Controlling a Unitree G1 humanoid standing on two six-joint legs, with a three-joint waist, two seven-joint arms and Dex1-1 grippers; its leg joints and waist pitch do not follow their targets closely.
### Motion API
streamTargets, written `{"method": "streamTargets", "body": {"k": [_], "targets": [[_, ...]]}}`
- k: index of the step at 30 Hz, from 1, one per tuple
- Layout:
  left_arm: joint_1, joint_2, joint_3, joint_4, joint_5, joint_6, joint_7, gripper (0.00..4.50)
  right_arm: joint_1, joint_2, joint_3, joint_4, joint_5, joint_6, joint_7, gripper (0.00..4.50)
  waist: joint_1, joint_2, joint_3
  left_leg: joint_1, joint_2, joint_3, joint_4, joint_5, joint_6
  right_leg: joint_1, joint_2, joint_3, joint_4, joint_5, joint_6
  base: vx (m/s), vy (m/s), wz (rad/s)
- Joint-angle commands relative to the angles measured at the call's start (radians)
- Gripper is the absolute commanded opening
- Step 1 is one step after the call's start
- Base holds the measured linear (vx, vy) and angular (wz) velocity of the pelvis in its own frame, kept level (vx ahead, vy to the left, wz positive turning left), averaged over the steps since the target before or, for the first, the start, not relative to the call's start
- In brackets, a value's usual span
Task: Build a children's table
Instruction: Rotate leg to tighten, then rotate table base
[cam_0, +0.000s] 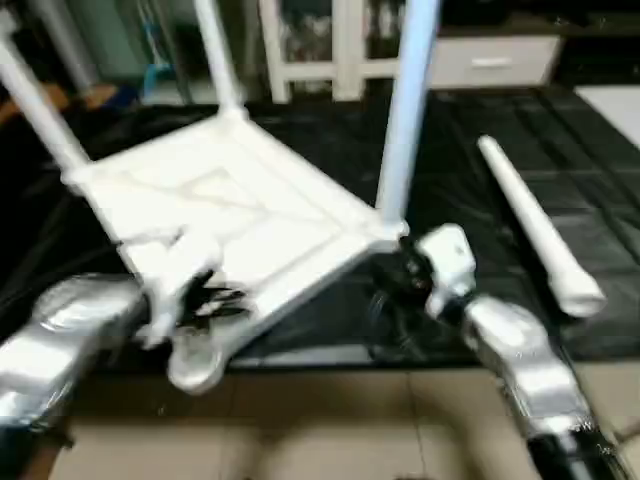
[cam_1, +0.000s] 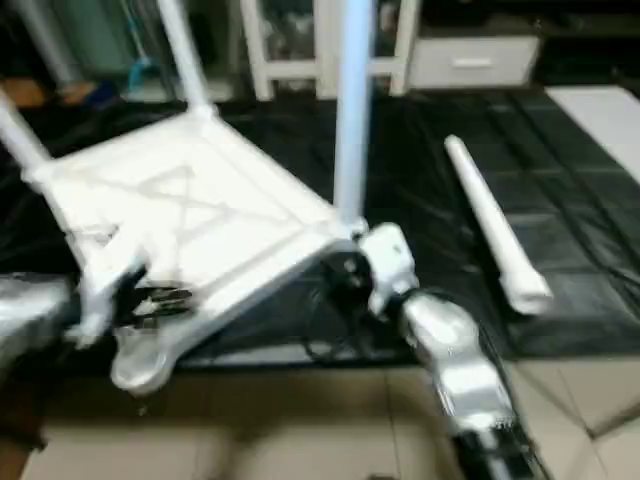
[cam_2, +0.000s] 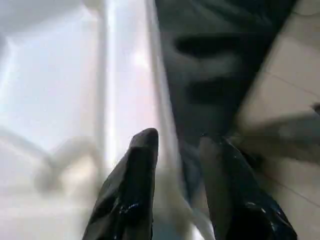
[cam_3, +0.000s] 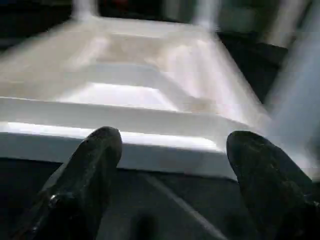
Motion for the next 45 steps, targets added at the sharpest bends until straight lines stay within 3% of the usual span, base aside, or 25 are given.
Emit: {"method": "streamTargets", "body": {"k": [1,2,7,9,14,17,20,21,22,23,24,25,26,27,28,29,30,32,33,34,35,37,40,44,45], "targets": [[0.069,0.066,0.081,-0.105,-0.040,0.083,-0.037,1.54,0.012,-0.027,0.016,-0.059,0.055,0.042,0.088,3.66,-0.005,0.000,-0.045,0.044,0.031,-0.016,-0.102,-0.465,-0.036,0.016,0.008,0.011,-0.061,-0.380,-0.168,0.000,0.000,0.00],[0.096,0.090,0.098,-0.131,-0.055,0.111,-0.039,1.54,0.016,-0.037,0.020,-0.069,0.065,0.051,0.107,3.66,-0.003,0.002,-0.046,0.040,0.031,-0.021,-0.104,-0.462,-0.039,0.021,0.005,0.011,-0.057,-0.377,-0.162,0.000,0.000,0.00],[0.199,0.145,0.103,-0.193,-0.074,0.165,-0.030,1.54,0.043,-0.135,0.087,-0.112,0.083,0.093,0.262,3.66,0.004,-0.001,-0.027,0.055,0.026,-0.028,-0.109,-0.607,-0.069,0.001,0.006,0.013,-0.088,-0.572,-0.091,0.000,0.000,0.00],[0.198,0.101,0.020,-0.185,-0.011,0.158,0.056,1.54,0.047,-0.172,0.111,-0.135,0.093,0.135,0.315,3.66,0.001,-0.003,-0.025,0.053,0.025,-0.037,-0.112,-0.641,-0.075,0.007,0.004,0.009,-0.093,-0.629,-0.057,-0.029,-0.001,0.00],[0.202,0.056,-0.058,-0.146,0.073,0.158,0.123,1.54,0.050,-0.188,0.118,-0.152,0.097,0.148,0.324,3.66,-0.011,-0.003,-0.021,0.049,0.020,-0.048,-0.110,-0.666,-0.075,0.008,0.002,-0.002,-0.105,-0.724,-0.014,0.000,0.000,0.00],[0.194,0.041,-0.075,-0.116,0.117,0.137,0.166,1.54,0.049,-0.192,0.120,-0.160,0.102,0.156,0.325,3.66,-0.033,-0.004,-0.013,0.049,0.018,-0.065,-0.114,-0.746,-0.077,0.016,0.011,-0.024,-0.114,-0.736,-0.008,-0.052,0.002,-0.12],[0.146,-0.005,-0.080,-0.043,0.164,0.089,0.254,1.54,0.050,-0.191,0.121,-0.165,0.099,0.161,0.329,3.66,-0.040,0.010,-0.007,0.046,0.026,-0.079,-0.137,-0.817,-0.080,0.040,0.020,-0.046,-0.105,-0.668,-0.022,-0.054,0.009,-0.15],[0.117,-0.014,-0.090,-0.008,0.195,0.062,0.283,1.54,0.048,-0.189,0.121,-0.167,0.097,0.165,0.329,3.66,-0.035,0.022,0.007,0.023,0.044,-0.071,-0.192,-0.911,-0.086,0.080,0.045,-0.076,-0.055,-0.555,-0.049,-0.097,-0.004,-0.05],[0.105,-0.016,-0.095,0.007,0.210,0.049,0.293,1.54,0.047,-0.188,0.121,-0.166,0.096,0.166,0.329,3.66,-0.020,0.026,0.011,-0.011,0.059,-0.057,-0.238,-0.945,-0.085,0.116,0.057,-0.080,0.026,-0.471,-0.058,-0.097,-0.004,-0.05],[0.091,-0.019,-0.099,0.021,0.221,0.036,0.301,1.54,0.046,-0.186,0.120,-0.165,0.096,0.165,0.328,3.66,0.053,0.015,0.000,-0.063,0.077,-0.018,-0.261,-0.926,-0.067,0.155,0.044,-0.038,0.144,-0.289,-0.056,-0.124,-0.042,0.06],[0.076,-0.023,-0.101,0.034,0.229,0.022,0.308,1.54,0.045,-0.186,0.120,-0.163,0.095,0.164,0.327,3.66,0.049,-0.046,-0.019,0.059,0.028,-0.001,-0.132,-0.644,-0.065,0.033,0.013,0.042,0.025,-0.713,0.022,-0.020,-0.142,0.18],[0.059,-0.031,-0.103,0.049,0.236,0.007,0.316,1.54,0.044,-0.185,0.119,-0.161,0.094,0.161,0.324,3.66,0.042,-0.054,-0.004,0.148,-0.014,-0.026,0.061,-0.439,-0.060,-0.097,-0.069,0.056,-0.157,-1.078,0.016,-0.020,-0.142,0.18],[0.026,-0.048,-0.109,0.077,0.252,-0.014,0.337,1.54,0.042,-0.183,0.119,-0.155,0.090,0.156,0.317,3.66,0.036,-0.043,-0.007,0.033,-0.040,-0.113,0.090,-0.066,0.002,0.005,-0.104,0.134,-0.146,-1.160,-0.027,0.024,-0.130,-0.03],[0.013,-0.055,-0.112,0.088,0.261,-0.021,0.345,1.54,0.041,-0.182,0.119,-0.153,0.089,0.154,0.314,3.66,0.060,-0.029,-0.018,0.024,-0.003,-0.111,0.008,-0.132,-0.031,0.026,-0.060,0.088,-0.090,-0.972,-0.043,0.000,0.000,0.00],[0.013,-0.055,-0.112,0.088,0.261,-0.021,0.345,1.54,0.041,-0.182,0.119,-0.153,0.089,0.154,0.314,3.66,0.060,-0.029,-0.018,0.024,-0.003,-0.111,0.008,-0.132,-0.031,0.026,-0.060,0.088,-0.090,-0.972,-0.043,0.000,0.000,0.00],[-0.019,-0.072,-0.124,0.116,0.284,-0.043,0.366,1.54,0.042,-0.182,0.121,-0.154,0.090,0.153,0.311,3.66,0.054,-0.025,-0.042,0.058,0.012,-0.081,-0.052,-0.248,-0.051,0.016,0.036,0.046,-0.026,-0.402,-0.144,-0.041,-0.027,0.22],[-0.041,-0.082,-0.134,0.138,0.301,-0.059,0.378,1.54,0.044,-0.183,0.122,-0.157,0.090,0.152,0.309,3.66,0.059,0.000,-0.039,0.065,0.023,-0.071,-0.069,-0.323,-0.046,0.013,0.034,0.043,-0.027,-0.294,-0.197,-0.107,-0.032,0.32],[-0.082,-0.103,-0.140,0.171,0.309,-0.089,0.392,1.54,0.049,-0.184,0.121,-0.161,0.091,0.152,0.308,3.66,0.048,0.001,-0.022,0.060,0.023,-0.067,-0.081,-0.459,-0.057,0.016,0.034,0.042,-0.042,-0.406,-0.195,-0.102,-0.011,0.24],[-0.096,-0.110,-0.141,0.182,0.311,-0.098,0.396,1.54,0.050,-0.184,0.121,-0.162,0.091,0.152,0.308,3.66,0.041,-0.002,-0.009,0.078,0.012,-0.071,-0.079,-0.608,-0.080,0.002,0.024,0.036,-0.075,-0.656,-0.118,-0.081,0.040,0.02],[-0.106,-0.114,-0.141,0.190,0.314,-0.108,0.401,1.54,0.051,-0.184,0.120,-0.160,0.089,0.150,0.307,3.66,0.041,-0.002,-0.009,0.078,0.012,-0.071,-0.079,-0.608,-0.080,0.002,0.024,0.036,-0.075,-0.656,-0.118,-0.081,0.040,0.02],[-0.148,-0.139,-0.127,0.224,0.322,-0.143,0.440,1.54,0.052,-0.181,0.115,-0.153,0.082,0.144,0.297,3.66,0.037,0.013,-0.011,0.072,0.010,-0.084,-0.086,-0.629,-0.080,0.011,0.016,0.029,-0.087,-0.729,-0.060,-0.066,0.045,-0.06],[-0.166,-0.157,-0.098,0.215,0.300,-0.127,0.451,1.54,0.053,-0.183,0.113,-0.155,0.084,0.144,0.296,3.66,0.032,0.006,-0.019,0.068,0.011,-0.088,-0.095,-0.622,-0.074,0.027,0.016,0.020,-0.092,-0.670,-0.052,-0.060,0.043,-0.09],[-0.159,-0.144,-0.098,0.190,0.297,-0.106,0.428,1.54,0.054,-0.187,0.109,-0.159,0.088,0.146,0.297,3.66,0.020,0.006,-0.019,0.049,0.019,-0.090,-0.113,-0.588,-0.061,0.043,0.010,0.019,-0.086,-0.556,-0.097,0.000,0.000,0.00],[-0.141,-0.132,-0.118,0.222,0.320,-0.135,0.400,1.54,0.051,-0.181,0.107,-0.148,0.086,0.137,0.289,3.66,-0.008,0.005,-0.003,0.057,0.016,-0.093,-0.122,-0.722,-0.057,0.043,0.012,-0.027,-0.108,-0.673,-0.046,-0.052,0.045,-0.13],[-0.146,-0.143,-0.118,0.235,0.321,-0.138,0.408,1.54,0.047,-0.178,0.109,-0.146,0.083,0.135,0.287,3.66,-0.022,0.016,0.007,0.042,0.029,-0.098,-0.156,-0.818,-0.055,0.075,0.028,-0.074,-0.097,-0.645,-0.021,-0.054,0.017,-0.15]]}}
